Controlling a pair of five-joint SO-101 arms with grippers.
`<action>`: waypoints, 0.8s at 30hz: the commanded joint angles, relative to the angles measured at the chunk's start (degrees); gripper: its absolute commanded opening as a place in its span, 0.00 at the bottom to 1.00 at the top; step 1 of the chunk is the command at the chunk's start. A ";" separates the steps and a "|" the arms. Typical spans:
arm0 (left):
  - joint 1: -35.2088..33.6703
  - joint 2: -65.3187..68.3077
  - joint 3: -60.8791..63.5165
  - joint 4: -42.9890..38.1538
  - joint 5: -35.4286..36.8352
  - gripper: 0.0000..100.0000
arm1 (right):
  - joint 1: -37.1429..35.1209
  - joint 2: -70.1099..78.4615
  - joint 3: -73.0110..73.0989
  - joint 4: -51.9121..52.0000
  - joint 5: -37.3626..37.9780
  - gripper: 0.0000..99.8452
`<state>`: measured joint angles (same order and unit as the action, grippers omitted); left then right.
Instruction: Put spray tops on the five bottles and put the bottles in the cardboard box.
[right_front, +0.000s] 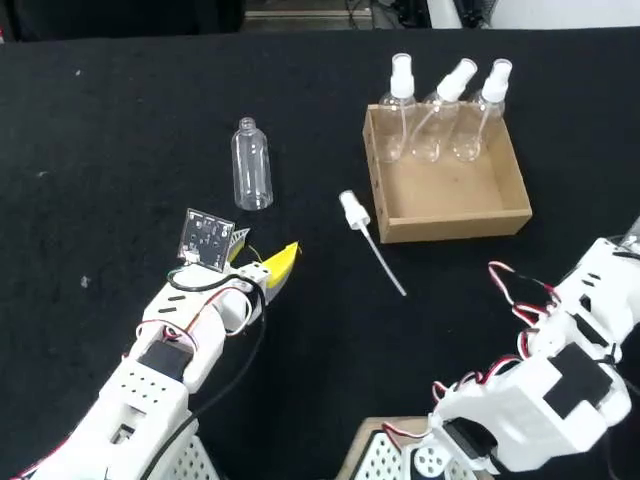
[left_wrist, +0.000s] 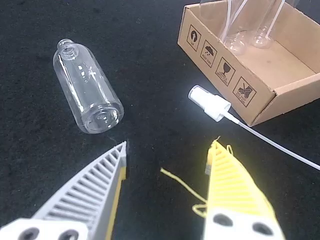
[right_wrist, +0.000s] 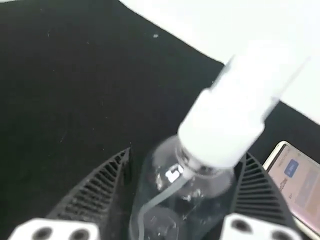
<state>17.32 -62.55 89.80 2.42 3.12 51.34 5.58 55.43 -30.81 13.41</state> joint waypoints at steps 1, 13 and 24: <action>0.48 -1.05 -0.92 -1.23 -0.35 0.25 | 0.44 -4.00 0.04 -1.58 0.09 0.28; 0.48 -1.05 -0.92 -1.23 -0.35 0.25 | 1.67 -4.18 0.13 -4.48 -4.66 0.04; 0.48 -1.05 -0.92 -1.23 -0.35 0.25 | 2.55 -13.67 4.09 -0.35 -8.44 0.01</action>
<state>17.32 -62.55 89.80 2.42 3.12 53.36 0.22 58.59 -34.24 5.49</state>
